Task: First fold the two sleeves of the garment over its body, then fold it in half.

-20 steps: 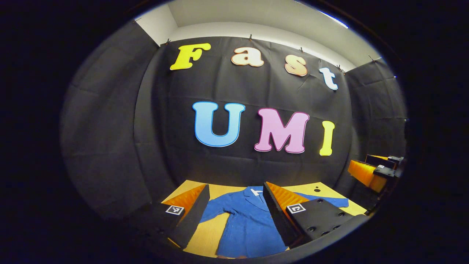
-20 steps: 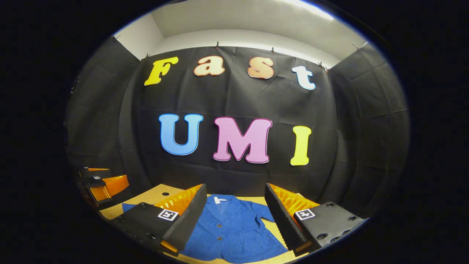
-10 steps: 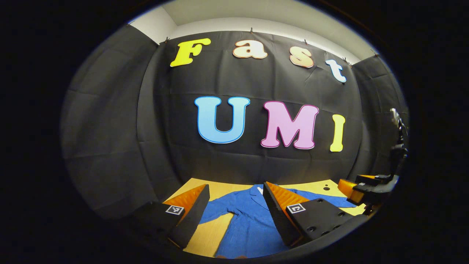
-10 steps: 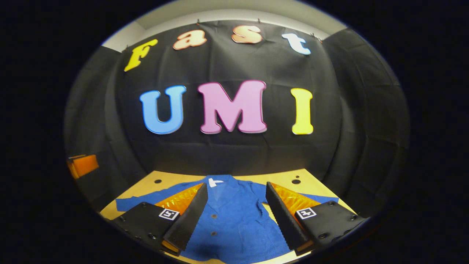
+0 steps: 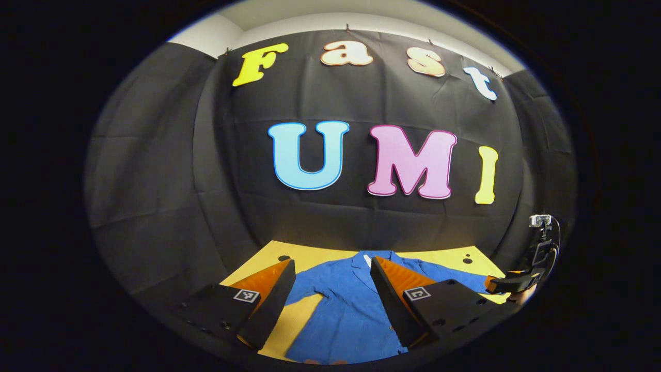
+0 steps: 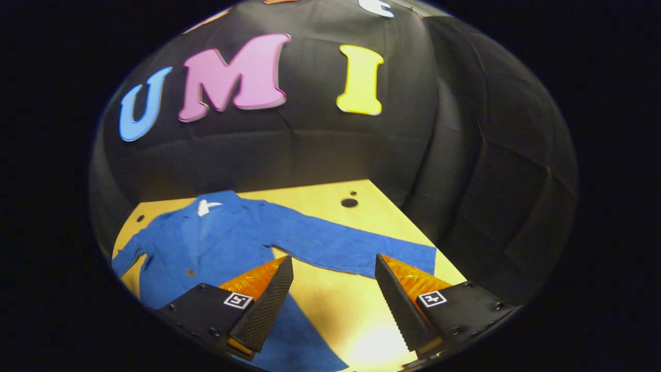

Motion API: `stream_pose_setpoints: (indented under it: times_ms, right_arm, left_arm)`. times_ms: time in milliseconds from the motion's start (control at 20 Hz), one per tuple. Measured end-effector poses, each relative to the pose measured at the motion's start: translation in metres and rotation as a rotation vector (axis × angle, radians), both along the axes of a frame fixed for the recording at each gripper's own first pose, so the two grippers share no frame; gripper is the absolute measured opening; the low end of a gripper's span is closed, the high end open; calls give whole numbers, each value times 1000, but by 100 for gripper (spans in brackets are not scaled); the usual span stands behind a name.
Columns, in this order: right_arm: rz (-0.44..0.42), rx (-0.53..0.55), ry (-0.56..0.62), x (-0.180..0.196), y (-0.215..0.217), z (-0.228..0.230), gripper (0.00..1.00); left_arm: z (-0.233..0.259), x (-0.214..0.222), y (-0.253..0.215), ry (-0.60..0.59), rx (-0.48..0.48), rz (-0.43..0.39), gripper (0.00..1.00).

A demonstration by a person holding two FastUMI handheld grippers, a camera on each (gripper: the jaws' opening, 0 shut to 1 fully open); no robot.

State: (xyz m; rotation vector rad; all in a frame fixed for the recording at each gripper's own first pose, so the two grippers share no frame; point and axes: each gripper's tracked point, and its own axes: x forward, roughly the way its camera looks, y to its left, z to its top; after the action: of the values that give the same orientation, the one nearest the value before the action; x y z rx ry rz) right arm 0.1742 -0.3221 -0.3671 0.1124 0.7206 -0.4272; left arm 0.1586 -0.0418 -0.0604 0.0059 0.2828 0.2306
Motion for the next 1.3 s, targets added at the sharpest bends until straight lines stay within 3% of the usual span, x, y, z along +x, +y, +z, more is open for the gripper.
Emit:
stream_pose_setpoints:
  times_ms: [150,300,600,750,800,850,900,1250,1300]
  right_arm:
    - [-127,-12,147,-14,-68,-50,100]
    - [-233,-9,223,-24,-125,-79,97]
    - [-429,133,328,-38,-182,-129,100]
    - [-425,181,326,-38,-191,-133,100]
    - [-426,197,325,-37,-188,-129,92]
    - [-427,199,320,-39,-189,-122,92]
    - [-420,200,326,-37,-190,-122,99]
    - [-409,238,362,-20,-170,-123,13]
    - [-395,241,371,-20,-166,-112,12]
  left_arm:
    - [-5,17,-26,36,-14,-29,84]
    - [-4,40,-59,43,-47,-93,84]
    - [-9,65,-104,65,-53,-179,84]
    - [-16,71,-110,84,-72,-178,84]
    - [-16,74,-110,88,-74,-174,84]
    - [-18,75,-110,91,-76,-173,84]
    - [-18,76,-110,95,-75,-172,84]
    - [-15,77,-97,72,-64,-155,84]
    - [-16,76,-94,73,-70,-147,84]
